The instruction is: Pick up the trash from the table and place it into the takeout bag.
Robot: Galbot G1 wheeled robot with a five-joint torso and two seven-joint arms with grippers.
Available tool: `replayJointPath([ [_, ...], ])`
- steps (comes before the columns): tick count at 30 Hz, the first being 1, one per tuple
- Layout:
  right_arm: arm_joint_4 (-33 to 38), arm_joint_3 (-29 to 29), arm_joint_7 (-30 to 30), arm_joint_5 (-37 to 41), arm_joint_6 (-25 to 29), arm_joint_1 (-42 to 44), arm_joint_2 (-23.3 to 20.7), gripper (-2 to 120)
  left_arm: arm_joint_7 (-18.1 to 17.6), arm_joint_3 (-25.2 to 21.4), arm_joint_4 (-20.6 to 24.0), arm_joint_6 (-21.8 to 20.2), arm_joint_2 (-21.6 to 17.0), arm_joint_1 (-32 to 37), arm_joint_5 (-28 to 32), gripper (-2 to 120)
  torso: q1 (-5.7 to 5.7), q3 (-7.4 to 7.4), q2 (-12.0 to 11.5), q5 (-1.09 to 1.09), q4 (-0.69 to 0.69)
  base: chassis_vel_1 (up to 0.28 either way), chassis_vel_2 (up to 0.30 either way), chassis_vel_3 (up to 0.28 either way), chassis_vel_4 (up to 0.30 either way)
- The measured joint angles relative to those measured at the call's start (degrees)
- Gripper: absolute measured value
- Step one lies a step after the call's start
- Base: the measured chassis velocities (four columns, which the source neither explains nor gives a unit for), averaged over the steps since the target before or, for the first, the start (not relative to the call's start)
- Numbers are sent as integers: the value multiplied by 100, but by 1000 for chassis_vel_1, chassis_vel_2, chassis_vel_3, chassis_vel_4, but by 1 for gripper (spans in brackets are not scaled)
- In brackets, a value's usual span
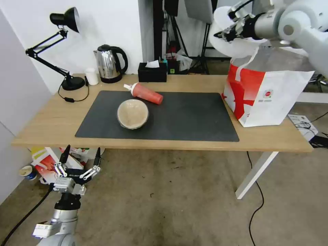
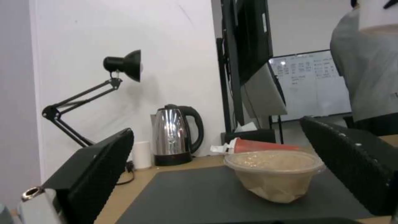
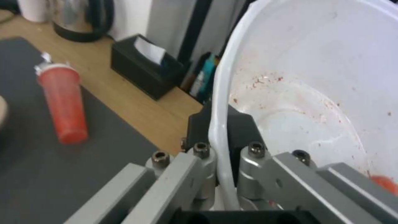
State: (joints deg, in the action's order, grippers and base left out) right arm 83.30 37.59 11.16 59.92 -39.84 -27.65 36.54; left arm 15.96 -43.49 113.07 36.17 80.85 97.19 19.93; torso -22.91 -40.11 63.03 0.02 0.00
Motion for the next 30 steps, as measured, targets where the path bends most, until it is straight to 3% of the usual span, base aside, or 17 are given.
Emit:
replayJointPath([
  [30,-880,-605,591,-1205,264,697,-318,0,0,0,0,0,0,0,0,100,-2,0,0,-1,0,0,0,0,0],
])
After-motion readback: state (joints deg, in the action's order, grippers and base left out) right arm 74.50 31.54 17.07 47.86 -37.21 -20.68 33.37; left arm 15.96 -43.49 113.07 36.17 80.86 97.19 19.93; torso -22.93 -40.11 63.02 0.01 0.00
